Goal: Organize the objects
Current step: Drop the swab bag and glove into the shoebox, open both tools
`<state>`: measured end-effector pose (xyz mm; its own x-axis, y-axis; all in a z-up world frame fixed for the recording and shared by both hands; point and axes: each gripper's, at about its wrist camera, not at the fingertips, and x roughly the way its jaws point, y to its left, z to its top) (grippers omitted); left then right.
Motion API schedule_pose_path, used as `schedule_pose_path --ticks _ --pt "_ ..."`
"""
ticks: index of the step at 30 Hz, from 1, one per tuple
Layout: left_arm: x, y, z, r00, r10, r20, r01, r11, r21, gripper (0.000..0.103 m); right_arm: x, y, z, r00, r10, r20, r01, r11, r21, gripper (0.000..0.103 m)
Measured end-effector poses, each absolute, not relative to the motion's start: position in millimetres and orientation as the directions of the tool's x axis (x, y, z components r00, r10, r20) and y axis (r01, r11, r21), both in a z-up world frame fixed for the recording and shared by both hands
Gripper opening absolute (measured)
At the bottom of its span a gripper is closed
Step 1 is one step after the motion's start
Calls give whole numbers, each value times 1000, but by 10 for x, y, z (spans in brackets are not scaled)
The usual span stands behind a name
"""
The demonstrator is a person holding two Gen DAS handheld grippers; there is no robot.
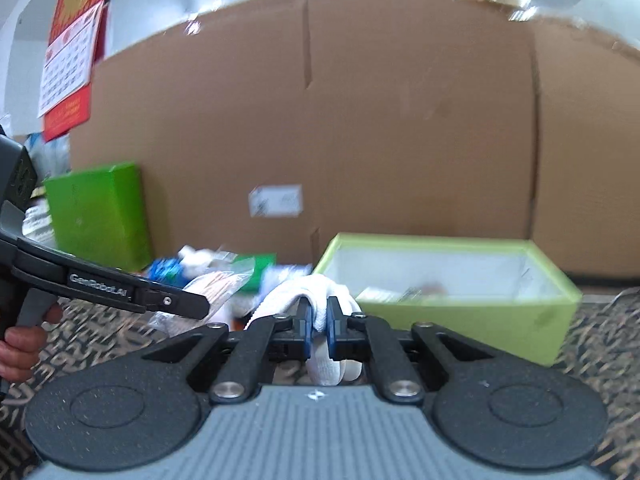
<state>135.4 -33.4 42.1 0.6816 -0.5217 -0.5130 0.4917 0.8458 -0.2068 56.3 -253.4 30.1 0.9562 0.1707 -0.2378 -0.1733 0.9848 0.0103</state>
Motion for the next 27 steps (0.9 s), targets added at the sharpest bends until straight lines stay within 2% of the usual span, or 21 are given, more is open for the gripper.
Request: schedule_pose_path --ticks 5,13,18,22,24,25,26,27 --pt "1522 -778 700 669 -576 -469 557 807 -196 26 765 -2815 502 981 60 -184 -69 997 -44 9" --pt "2068 -1405 770 668 -557 -495 558 814 -163 26 1324 -3222 559 984 -86 -158 75 995 -70 9" --pt "2394 -1668 591 678 -508 -531 531 838 -125 26 1751 -3406 397 969 -106 -225 96 994 -53 9" --pt "2642 -1758 379 651 -490 -580 509 848 -145 27 2134 -3516 166 930 -80 -360 76 997 -25 9" --pt "2709 -1774 296 650 -477 -592 501 854 -138 29 2279 -3532 75 894 -84 -440 70 996 -48 15" --pt "2729 -1766 259 657 -467 -592 491 861 -134 35 2311 -3533 47 880 -97 -465 74 995 -68 25" --pt "2727 -1745 240 661 -467 -587 488 862 -135 42 2308 -3525 38 873 -114 -474 79 993 -92 41" --pt "2722 -1712 226 665 -472 -579 486 862 -144 60 2299 -3525 42 871 -133 -474 89 989 -115 50"
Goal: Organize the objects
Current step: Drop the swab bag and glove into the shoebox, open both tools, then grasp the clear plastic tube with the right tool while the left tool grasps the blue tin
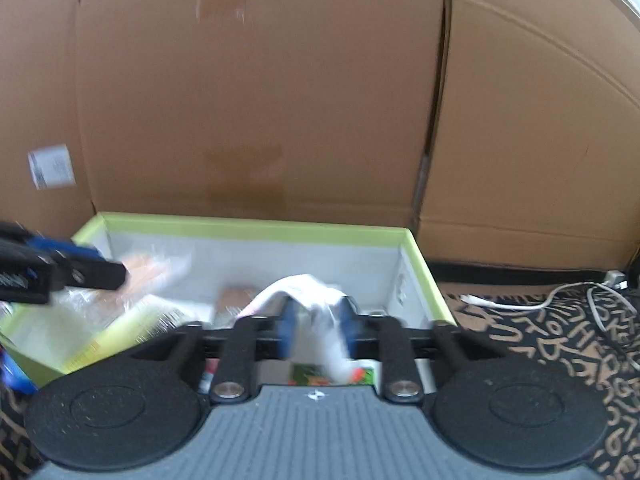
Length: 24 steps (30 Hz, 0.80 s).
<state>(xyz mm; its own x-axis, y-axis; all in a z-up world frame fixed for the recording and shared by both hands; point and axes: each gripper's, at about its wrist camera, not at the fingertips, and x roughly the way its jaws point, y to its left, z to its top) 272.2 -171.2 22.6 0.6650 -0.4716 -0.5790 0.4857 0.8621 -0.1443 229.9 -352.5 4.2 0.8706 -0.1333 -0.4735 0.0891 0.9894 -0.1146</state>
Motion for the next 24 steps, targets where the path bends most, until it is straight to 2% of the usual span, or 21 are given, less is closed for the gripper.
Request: schedule_pose_path --ticks 1,2,4,6,8,18,24 --pt "2707 -1675 219 674 -472 -568 476 866 -155 76 2269 -3523 55 873 -154 -463 102 985 -136 63" --pt "2689 -1636 222 687 -470 -554 464 871 -162 82 2254 -3517 76 875 -166 -454 108 983 -152 71" --pt "2647 -1595 235 696 -480 -534 469 867 -167 87 2221 -3488 115 866 -179 -466 100 977 -189 79" --pt "2604 -1558 254 699 -484 -527 471 866 -170 91 2206 -3455 160 854 -199 -480 97 969 -229 82" --pt "2551 -1518 317 707 -485 -515 464 867 -180 102 2103 -3379 186 856 -220 -468 104 960 -261 82" --pt "2014 -1082 562 739 -486 -466 450 871 -196 103 1300 -3111 398 943 -127 -307 79 983 -163 87" --pt "1602 -564 470 751 -453 -479 407 890 -204 103 977 -2845 224 958 -8 -286 -8 999 -54 91"
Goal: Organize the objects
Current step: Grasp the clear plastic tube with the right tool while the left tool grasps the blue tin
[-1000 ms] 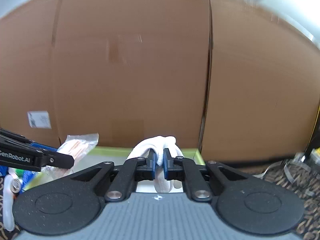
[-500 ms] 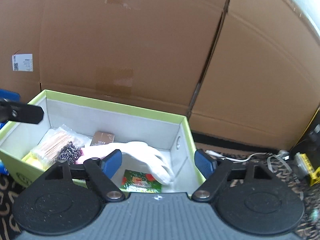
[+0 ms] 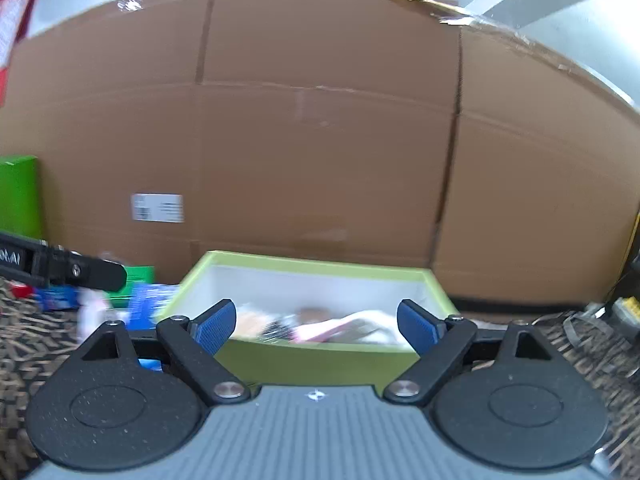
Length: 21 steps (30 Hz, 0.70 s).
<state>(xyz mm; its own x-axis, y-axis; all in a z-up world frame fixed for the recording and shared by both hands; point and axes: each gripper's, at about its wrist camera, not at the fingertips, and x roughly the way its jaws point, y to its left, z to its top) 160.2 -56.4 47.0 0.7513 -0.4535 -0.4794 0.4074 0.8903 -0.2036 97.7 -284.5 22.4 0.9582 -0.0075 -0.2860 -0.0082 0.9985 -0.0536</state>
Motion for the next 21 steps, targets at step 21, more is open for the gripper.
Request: schedule_pose_path --ticks 21 --pt "1198 628 -233 782 -254 -570 129 960 -250 103 1306 -1511 -486 808 289 -513 -321 947 28 74"
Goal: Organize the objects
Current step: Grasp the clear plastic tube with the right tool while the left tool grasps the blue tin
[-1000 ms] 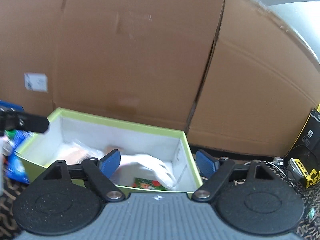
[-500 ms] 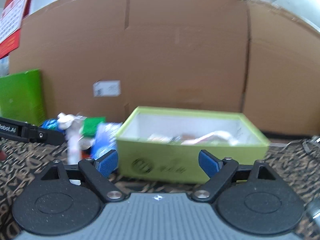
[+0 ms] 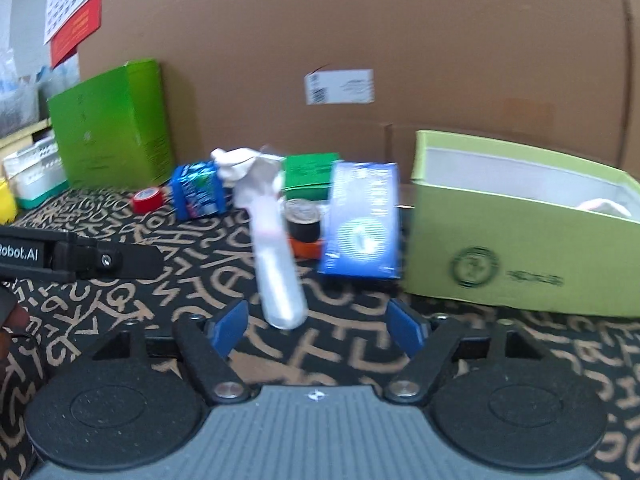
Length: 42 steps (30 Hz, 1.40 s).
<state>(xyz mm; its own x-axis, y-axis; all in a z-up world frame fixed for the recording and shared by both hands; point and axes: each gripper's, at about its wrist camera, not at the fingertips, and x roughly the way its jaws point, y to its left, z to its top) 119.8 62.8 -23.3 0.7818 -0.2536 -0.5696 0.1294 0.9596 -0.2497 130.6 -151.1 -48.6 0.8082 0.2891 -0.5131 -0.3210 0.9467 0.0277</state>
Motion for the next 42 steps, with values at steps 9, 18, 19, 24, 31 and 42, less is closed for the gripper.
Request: schedule_pose_path --ticks 9,18,19,24,31,42 --pt "1456 778 -201 801 -194 -566 85 973 -213 103 1537 -1269 -555 764 302 -570 -359 933 13 49" --pt "2149 797 -197 820 -54 -570 -43 987 -155 103 1467 -1228 -551 766 306 -565 -375 927 -5 30" --pt "2249 779 -218 818 -37 -574 -53 989 -140 103 1455 -1227 -552 765 309 -565 -376 926 -4 30" --pt "2641 692 -326 802 58 -594 -115 992 -59 103 1418 -1243 -550 760 320 -566 -382 924 9 30" --pt "2676 773 -372 791 -31 -611 -46 993 -110 69 1302 -1302 -519 750 347 -563 -392 919 44 30" --pt "1551 755 -276 728 -237 -643 197 971 -134 66 849 -1612 -512 730 350 -587 -396 917 54 31"
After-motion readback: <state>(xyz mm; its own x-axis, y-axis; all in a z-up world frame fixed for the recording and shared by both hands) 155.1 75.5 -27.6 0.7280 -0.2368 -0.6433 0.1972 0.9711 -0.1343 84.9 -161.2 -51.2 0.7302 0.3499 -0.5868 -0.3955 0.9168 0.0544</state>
